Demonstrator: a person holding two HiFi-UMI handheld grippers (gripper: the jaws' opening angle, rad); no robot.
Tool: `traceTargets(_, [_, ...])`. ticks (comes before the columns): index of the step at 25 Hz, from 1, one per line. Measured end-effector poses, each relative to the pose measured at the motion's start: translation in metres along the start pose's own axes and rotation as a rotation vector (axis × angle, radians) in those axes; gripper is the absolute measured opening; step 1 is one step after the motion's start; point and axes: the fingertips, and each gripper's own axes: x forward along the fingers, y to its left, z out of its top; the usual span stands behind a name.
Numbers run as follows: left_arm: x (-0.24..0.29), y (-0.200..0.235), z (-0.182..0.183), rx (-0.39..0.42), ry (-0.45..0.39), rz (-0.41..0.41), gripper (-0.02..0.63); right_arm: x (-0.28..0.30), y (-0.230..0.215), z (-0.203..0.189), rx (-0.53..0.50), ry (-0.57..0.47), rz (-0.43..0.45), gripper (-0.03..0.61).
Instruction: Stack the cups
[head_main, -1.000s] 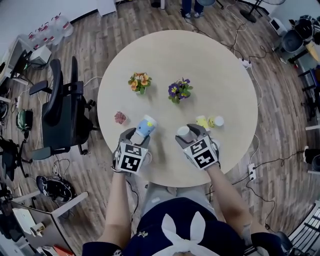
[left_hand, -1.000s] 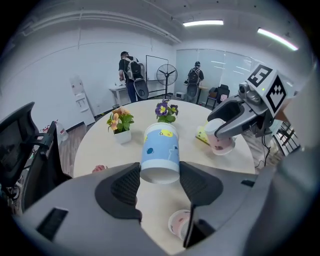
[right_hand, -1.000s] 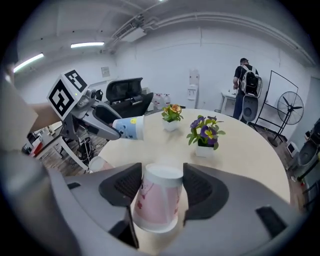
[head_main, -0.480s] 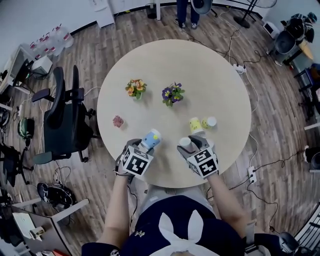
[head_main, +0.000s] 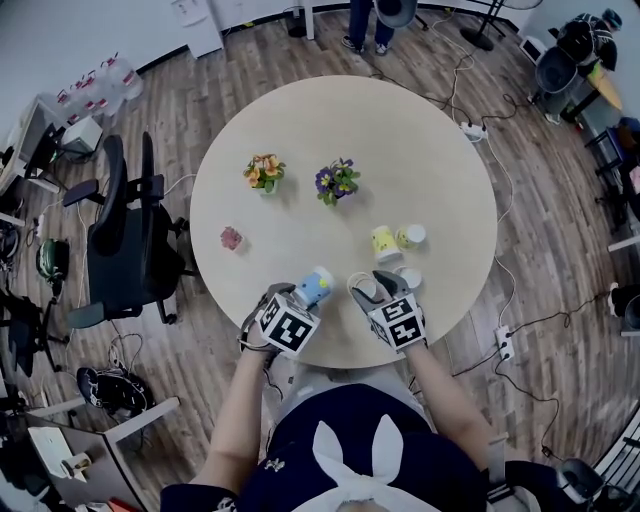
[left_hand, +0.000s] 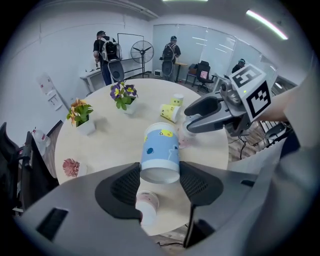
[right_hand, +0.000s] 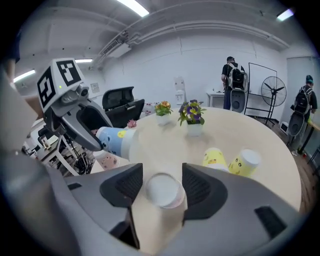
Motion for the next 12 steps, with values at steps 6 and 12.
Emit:
traceTargets(6, [0.006,-0.014,-0.004,0.015,0.016,-0.011,0.259,0.003,0.004,-0.03,-0.011,0.073,0.002,0.244])
traceTargets(12, [0.014,-0.016,-0.009,0.048,0.068,0.008,0.259,0.003,0.006,-0.033,-0.013,0.092,0.015,0.238])
